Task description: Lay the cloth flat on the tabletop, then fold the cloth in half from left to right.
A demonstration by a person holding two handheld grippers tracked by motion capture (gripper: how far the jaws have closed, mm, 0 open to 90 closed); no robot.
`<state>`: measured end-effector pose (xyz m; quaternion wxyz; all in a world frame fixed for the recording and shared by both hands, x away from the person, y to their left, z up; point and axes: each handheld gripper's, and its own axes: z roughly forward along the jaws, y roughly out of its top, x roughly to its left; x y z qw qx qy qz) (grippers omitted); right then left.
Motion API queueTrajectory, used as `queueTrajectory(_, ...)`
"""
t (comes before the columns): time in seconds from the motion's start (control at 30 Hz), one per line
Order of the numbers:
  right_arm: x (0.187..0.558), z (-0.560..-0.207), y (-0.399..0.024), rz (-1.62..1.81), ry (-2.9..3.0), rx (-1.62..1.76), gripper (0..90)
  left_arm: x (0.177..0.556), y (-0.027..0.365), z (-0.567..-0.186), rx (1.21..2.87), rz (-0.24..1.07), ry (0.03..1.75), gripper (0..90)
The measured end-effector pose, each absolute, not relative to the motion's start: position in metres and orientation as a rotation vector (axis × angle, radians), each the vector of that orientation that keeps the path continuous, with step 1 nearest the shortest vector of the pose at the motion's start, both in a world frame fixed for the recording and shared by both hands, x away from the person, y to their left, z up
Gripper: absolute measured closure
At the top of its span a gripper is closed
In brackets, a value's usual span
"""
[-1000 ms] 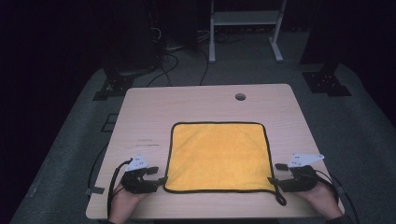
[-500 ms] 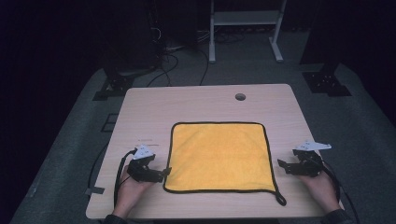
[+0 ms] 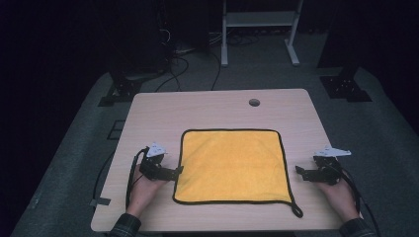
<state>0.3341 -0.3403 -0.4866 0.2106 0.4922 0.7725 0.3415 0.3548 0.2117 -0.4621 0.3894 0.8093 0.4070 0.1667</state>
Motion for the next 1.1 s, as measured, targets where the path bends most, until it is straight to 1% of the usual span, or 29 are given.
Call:
queueTrajectory(0.33, 0.334, -0.487, -0.34, 0.952, 2.152, 1.364, 12.9, 0.373, 0.197, -0.474, 2.096, 0.45, 1.06, 1.3)
queueTrajectory(0.63, 0.334, -0.487, -0.34, 0.954, 2.157, 1.359, 12.9, 0.379, 0.2, -0.482, 2.097, 0.447, 1.102, 1.2)
queueTrajectory(0.77, 0.334, -0.487, -0.34, 0.954, 2.157, 1.359, 12.9, 0.38, 0.198, -0.482, 2.102, 0.476, 1.112, 1.3)
queueTrajectory(0.97, 0.334, -0.487, -0.34, 0.955, 2.158, 1.357, 12.9, 0.38, 0.201, -0.482, 2.089, 0.504, 1.128, 7.4)
queueTrajectory(1.1, 0.334, -0.487, -0.34, 0.956, 2.159, 1.355, 12.9, 0.381, 0.203, -0.482, 2.067, 0.497, 1.14, 7.5)
